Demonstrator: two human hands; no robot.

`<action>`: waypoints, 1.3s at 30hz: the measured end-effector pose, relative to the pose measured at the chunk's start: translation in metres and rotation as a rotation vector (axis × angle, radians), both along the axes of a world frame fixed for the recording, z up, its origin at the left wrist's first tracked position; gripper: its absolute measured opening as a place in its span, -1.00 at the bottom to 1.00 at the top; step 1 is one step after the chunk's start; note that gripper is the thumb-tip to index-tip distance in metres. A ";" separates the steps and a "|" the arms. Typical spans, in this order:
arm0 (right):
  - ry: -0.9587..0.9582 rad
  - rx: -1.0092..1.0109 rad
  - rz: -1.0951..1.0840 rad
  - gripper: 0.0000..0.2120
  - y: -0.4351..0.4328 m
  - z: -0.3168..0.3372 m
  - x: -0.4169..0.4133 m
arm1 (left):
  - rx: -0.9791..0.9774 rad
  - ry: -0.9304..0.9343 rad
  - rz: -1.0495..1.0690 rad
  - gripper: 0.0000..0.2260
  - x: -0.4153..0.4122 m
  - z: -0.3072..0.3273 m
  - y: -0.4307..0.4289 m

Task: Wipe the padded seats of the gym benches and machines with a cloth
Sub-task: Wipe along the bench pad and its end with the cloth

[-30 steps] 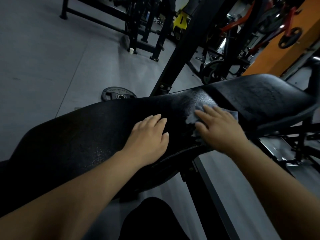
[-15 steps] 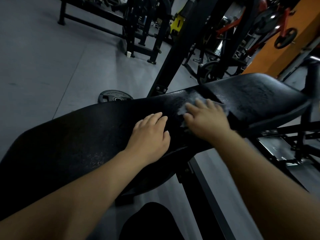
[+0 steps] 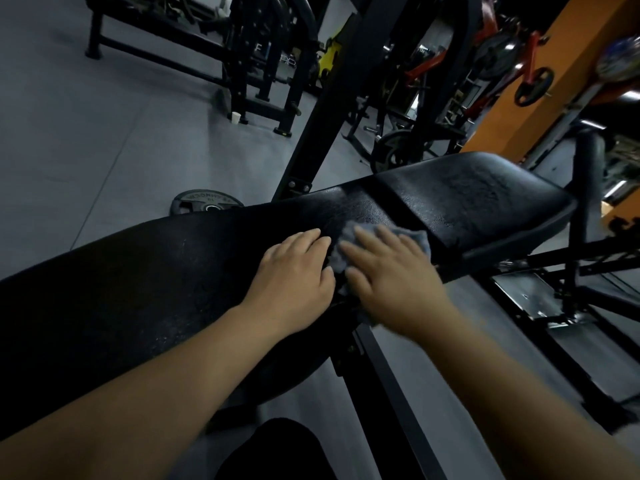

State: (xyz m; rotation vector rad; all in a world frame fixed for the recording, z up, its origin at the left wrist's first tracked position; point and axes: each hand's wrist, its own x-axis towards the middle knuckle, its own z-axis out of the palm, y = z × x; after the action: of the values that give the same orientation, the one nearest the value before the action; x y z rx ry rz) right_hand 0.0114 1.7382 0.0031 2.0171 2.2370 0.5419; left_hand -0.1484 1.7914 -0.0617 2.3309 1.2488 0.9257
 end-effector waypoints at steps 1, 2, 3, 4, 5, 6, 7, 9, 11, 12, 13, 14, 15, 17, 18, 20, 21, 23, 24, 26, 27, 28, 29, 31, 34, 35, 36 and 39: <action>0.032 0.016 0.032 -0.50 -0.015 -0.002 0.003 | 0.004 -0.001 -0.004 -0.51 0.003 0.002 0.000; 0.051 0.037 0.030 -0.49 -0.020 0.002 0.013 | 0.008 -0.002 -0.009 -0.51 0.005 0.003 0.000; 0.047 0.063 -0.001 -0.48 -0.014 0.008 0.027 | 0.013 -0.003 -0.014 -0.52 0.008 0.005 0.000; 0.036 0.082 -0.056 -0.48 -0.004 0.017 0.039 | 0.015 -0.003 -0.021 -0.52 0.011 0.006 -0.001; 0.028 0.079 -0.124 -0.49 0.011 0.026 0.047 | 0.013 -0.004 -0.028 -0.52 0.013 0.008 -0.001; 0.028 0.065 -0.187 -0.51 0.025 0.033 0.049 | 0.010 -0.007 -0.032 -0.52 0.016 0.009 -0.001; 0.027 0.056 -0.220 -0.52 0.038 0.033 0.044 | 0.012 -0.010 -0.030 -0.52 0.019 0.011 0.000; 0.009 0.017 -0.182 -0.52 0.043 0.023 0.025 | 0.026 -0.011 -0.023 -0.52 0.023 0.015 0.003; -0.013 -0.001 -0.063 -0.49 0.023 0.010 0.011 | 0.026 -0.015 -0.019 -0.52 0.026 0.020 0.010; 0.002 0.003 -0.036 -0.48 0.009 0.007 0.010 | 0.019 -0.014 -0.021 -0.51 0.026 0.022 0.013; 0.021 0.005 -0.027 -0.48 0.000 0.009 0.013 | 0.014 -0.009 -0.026 -0.50 0.027 0.024 0.016; 0.029 0.007 -0.027 -0.49 -0.001 0.014 0.018 | 0.014 -0.005 -0.035 -0.49 0.028 0.025 0.018; 0.035 0.000 -0.037 -0.50 0.004 0.019 0.023 | 0.013 -0.010 -0.051 -0.48 0.029 0.026 0.020; 0.143 -0.063 -0.087 -0.44 0.022 0.027 0.027 | 0.005 -0.041 -0.103 -0.43 0.031 0.028 0.017; 0.298 -0.114 -0.110 -0.38 0.032 0.031 0.026 | -0.003 -0.063 -0.129 -0.41 0.033 0.030 0.014; 0.738 -0.176 -0.110 -0.29 0.045 0.040 0.023 | -0.018 -0.108 -0.163 -0.37 0.034 0.034 0.009; 0.923 -0.170 -0.087 -0.28 0.048 0.043 0.023 | -0.014 -0.121 -0.162 -0.36 0.036 0.036 0.007; 1.156 -0.089 -0.070 -0.35 0.047 0.051 0.026 | 0.019 -0.116 -0.146 -0.33 0.042 0.041 0.008; 1.193 -0.020 -0.065 -0.41 0.044 0.057 0.028 | 0.033 -0.091 -0.149 -0.33 0.048 0.043 0.009; 0.994 0.145 -0.049 -0.55 0.038 0.067 0.034 | 0.045 0.001 -0.173 -0.34 0.063 0.046 0.014; 0.774 0.203 -0.042 -0.60 0.037 0.071 0.043 | 0.048 0.056 -0.178 -0.34 0.069 0.045 0.017; 0.504 0.228 -0.042 -0.65 0.037 0.074 0.053 | 0.053 0.100 -0.178 -0.35 0.073 0.042 0.019; 0.253 0.217 -0.048 -0.67 0.037 0.076 0.064 | 0.051 0.130 -0.173 -0.36 0.074 0.038 0.023; -0.011 0.114 -0.094 -0.61 0.039 0.075 0.086 | 0.018 0.161 -0.143 -0.39 0.068 0.032 0.036; -0.038 0.035 -0.135 -0.48 0.038 0.068 0.102 | -0.070 0.247 -0.076 -0.42 0.058 0.040 0.064; -0.044 0.044 -0.128 -0.45 0.038 0.067 0.103 | -0.099 0.256 -0.092 -0.43 0.061 0.047 0.073; -0.056 0.053 -0.125 -0.44 0.039 0.065 0.103 | -0.113 0.251 -0.123 -0.43 0.066 0.054 0.078; -0.063 0.064 -0.128 -0.42 0.038 0.066 0.102 | -0.049 0.231 -0.199 -0.49 0.086 0.062 0.071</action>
State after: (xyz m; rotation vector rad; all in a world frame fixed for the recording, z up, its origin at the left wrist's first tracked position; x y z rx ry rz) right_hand 0.1136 1.7762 0.0687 2.1239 2.0634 0.6623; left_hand -0.0627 1.8626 0.0007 2.5226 1.0810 0.5684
